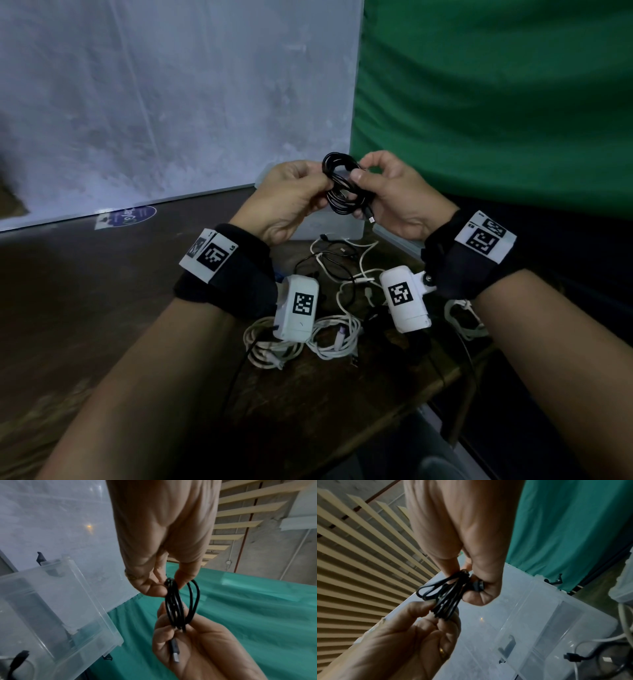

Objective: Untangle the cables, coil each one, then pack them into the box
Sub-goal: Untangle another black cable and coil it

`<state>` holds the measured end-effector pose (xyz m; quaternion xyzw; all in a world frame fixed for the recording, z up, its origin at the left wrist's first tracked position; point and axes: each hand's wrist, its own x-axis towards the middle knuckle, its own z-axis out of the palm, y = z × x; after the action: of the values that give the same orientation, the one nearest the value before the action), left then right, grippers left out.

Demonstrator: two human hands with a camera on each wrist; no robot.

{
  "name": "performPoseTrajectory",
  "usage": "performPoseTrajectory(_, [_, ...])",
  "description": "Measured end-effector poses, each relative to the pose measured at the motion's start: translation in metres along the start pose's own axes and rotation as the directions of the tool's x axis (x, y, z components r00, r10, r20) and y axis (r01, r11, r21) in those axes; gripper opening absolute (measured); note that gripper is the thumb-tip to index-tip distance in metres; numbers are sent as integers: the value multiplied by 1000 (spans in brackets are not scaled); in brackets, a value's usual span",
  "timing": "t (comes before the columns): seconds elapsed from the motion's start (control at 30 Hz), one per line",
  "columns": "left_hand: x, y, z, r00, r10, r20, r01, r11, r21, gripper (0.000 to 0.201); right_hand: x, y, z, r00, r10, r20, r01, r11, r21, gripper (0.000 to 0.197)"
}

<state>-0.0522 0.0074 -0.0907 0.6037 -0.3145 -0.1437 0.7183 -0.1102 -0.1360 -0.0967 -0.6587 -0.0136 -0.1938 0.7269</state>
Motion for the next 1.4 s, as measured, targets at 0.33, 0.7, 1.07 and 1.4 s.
performPoseTrajectory(0.33, [0,-1,1,997,-42,61,48,994,-96,20,-1,3,3,998,-62,31,64,994,-94,27])
performPoseTrajectory(0.7, [1,2,-10,992,-72,102,82,992,-99,16,-5,2,-2,988,-71,134,91,985,-147,10])
performPoseTrajectory(1.07, [3,-3,-14,980,-183,72,181,983,36,19,-3,2,-1,996,-74,46,87,866,-493,12])
performPoseTrajectory(1.4, [2,-5,-11,954,-285,93,271,952,140,9,0,-4,4,995,-74,-71,6,735,-678,17])
